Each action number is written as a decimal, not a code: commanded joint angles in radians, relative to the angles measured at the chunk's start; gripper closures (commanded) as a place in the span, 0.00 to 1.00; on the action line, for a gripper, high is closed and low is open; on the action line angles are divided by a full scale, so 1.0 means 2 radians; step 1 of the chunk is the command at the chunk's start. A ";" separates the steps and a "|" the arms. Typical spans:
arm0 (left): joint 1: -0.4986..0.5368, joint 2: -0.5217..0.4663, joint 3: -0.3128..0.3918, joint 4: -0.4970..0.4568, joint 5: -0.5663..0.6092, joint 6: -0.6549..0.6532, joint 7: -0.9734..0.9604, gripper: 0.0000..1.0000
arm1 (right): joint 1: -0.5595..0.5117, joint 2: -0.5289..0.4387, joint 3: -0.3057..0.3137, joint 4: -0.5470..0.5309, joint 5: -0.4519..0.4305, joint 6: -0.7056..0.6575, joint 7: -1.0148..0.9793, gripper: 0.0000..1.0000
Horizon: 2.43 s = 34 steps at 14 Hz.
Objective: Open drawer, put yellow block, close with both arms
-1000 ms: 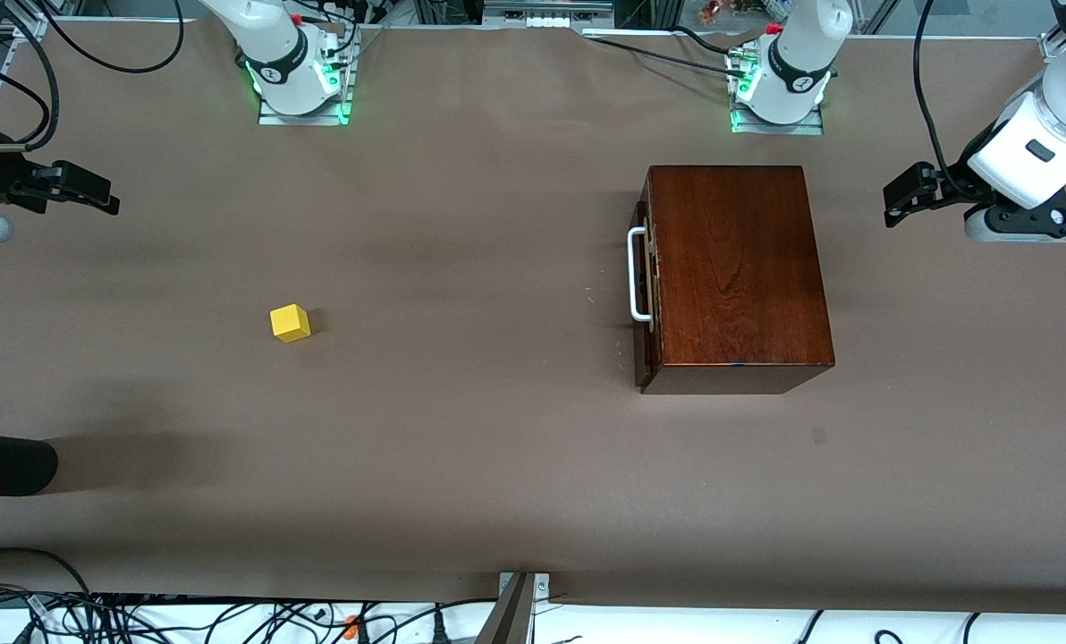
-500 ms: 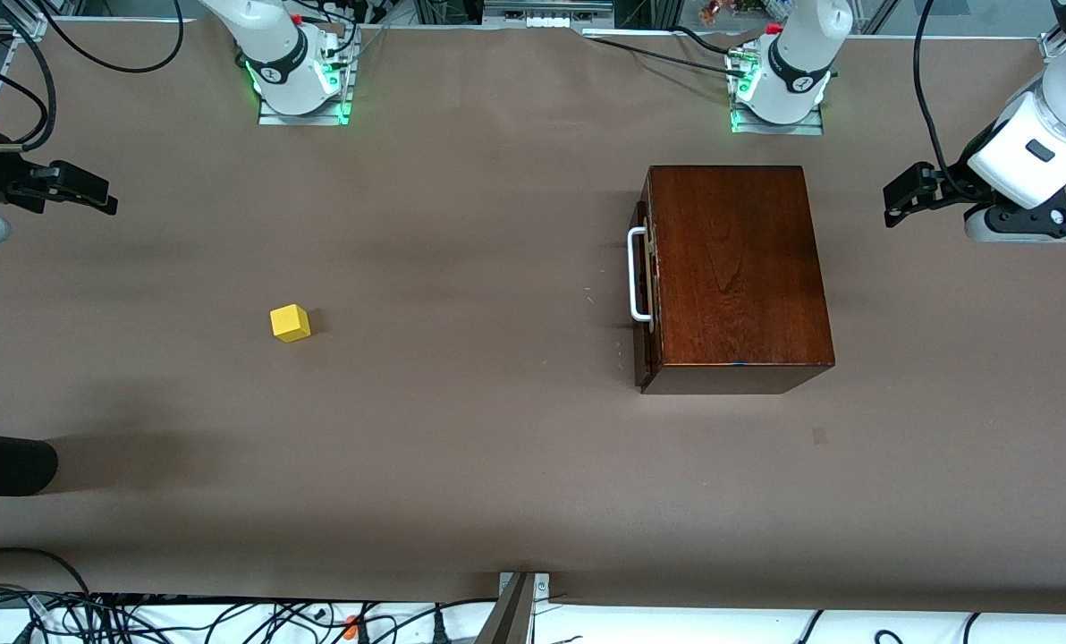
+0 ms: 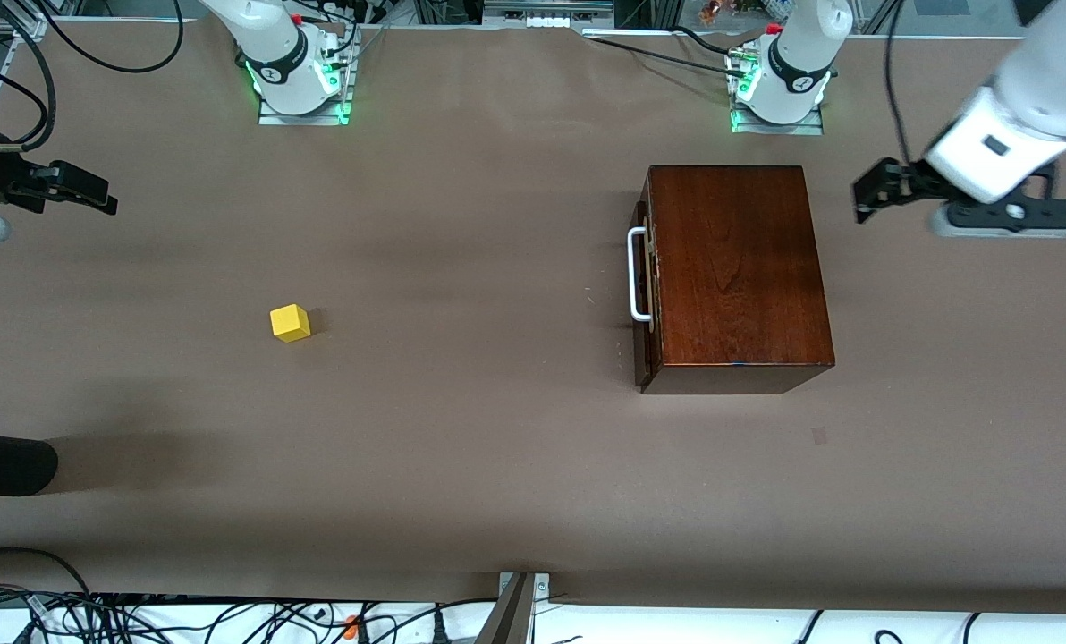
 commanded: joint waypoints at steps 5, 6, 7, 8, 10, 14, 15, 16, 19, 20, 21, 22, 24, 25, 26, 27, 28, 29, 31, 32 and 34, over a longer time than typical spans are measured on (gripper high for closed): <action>-0.001 0.020 -0.146 0.003 -0.003 0.026 -0.179 0.00 | -0.006 -0.006 0.002 -0.005 0.004 -0.004 -0.008 0.00; -0.005 0.030 -0.165 0.009 0.001 0.027 -0.191 0.00 | -0.006 -0.006 0.002 -0.005 0.004 -0.004 -0.008 0.00; -0.013 0.045 -0.181 0.013 0.014 0.026 -0.211 0.00 | -0.006 -0.006 0.002 -0.006 0.004 -0.004 -0.008 0.00; -0.029 0.063 -0.195 0.018 0.030 0.028 -0.241 0.00 | -0.006 -0.006 0.002 -0.005 0.004 -0.004 -0.008 0.00; -0.081 0.104 -0.197 0.033 0.060 0.038 -0.298 0.00 | -0.006 -0.006 0.002 -0.005 0.004 -0.004 -0.008 0.00; -0.123 0.173 -0.197 0.028 0.132 0.080 -0.364 0.00 | -0.006 -0.006 0.002 -0.005 0.004 -0.004 -0.008 0.00; -0.123 0.183 -0.197 0.025 0.146 0.087 -0.361 0.00 | -0.006 -0.006 0.002 -0.005 0.004 -0.004 -0.008 0.00; -0.122 0.192 -0.196 0.023 0.155 0.094 -0.358 0.00 | -0.006 -0.006 0.002 -0.006 0.004 -0.004 -0.008 0.00; -0.122 0.210 -0.196 -0.013 0.189 0.133 -0.358 0.00 | -0.006 -0.006 0.002 -0.005 0.004 -0.004 -0.008 0.00; -0.119 0.210 -0.196 -0.022 0.190 0.144 -0.358 0.00 | -0.006 -0.006 0.002 -0.005 0.004 -0.004 -0.008 0.00; -0.119 0.213 -0.195 -0.024 0.191 0.147 -0.358 0.00 | -0.006 -0.007 0.001 -0.005 0.004 -0.005 -0.008 0.00; -0.119 0.221 -0.194 -0.023 0.192 0.147 -0.357 0.00 | -0.006 -0.006 0.001 -0.005 0.004 -0.004 -0.008 0.00; -0.119 0.237 -0.195 -0.024 0.211 0.147 -0.358 0.00 | -0.006 -0.007 0.002 -0.005 0.004 -0.004 -0.008 0.00; -0.119 0.243 -0.195 -0.024 0.211 0.147 -0.360 0.00 | -0.006 -0.007 0.002 -0.006 0.004 -0.005 -0.008 0.00; -0.119 0.248 -0.195 -0.024 0.211 0.147 -0.360 0.00 | -0.006 -0.007 0.002 -0.006 0.004 -0.005 -0.008 0.00; -0.119 0.254 -0.194 -0.024 0.212 0.147 -0.360 0.00 | -0.006 -0.007 0.002 -0.006 0.004 -0.005 -0.008 0.00; -0.119 0.259 -0.193 -0.024 0.212 0.147 -0.360 0.00 | -0.006 -0.007 0.001 -0.005 0.004 -0.005 -0.008 0.00; -0.118 0.265 -0.192 -0.023 0.212 0.147 -0.362 0.00 | -0.006 -0.007 0.002 -0.005 0.004 -0.005 -0.008 0.00; -0.119 0.272 -0.191 -0.022 0.212 0.147 -0.363 0.00 | -0.006 -0.007 0.002 -0.005 0.004 -0.004 -0.008 0.00; -0.121 0.276 -0.191 -0.020 0.212 0.147 -0.363 0.00 | -0.006 -0.007 0.002 -0.005 0.004 -0.005 -0.008 0.00; -0.123 0.282 -0.191 -0.017 0.214 0.150 -0.366 0.00 | -0.006 -0.007 0.001 -0.005 0.004 -0.005 -0.008 0.00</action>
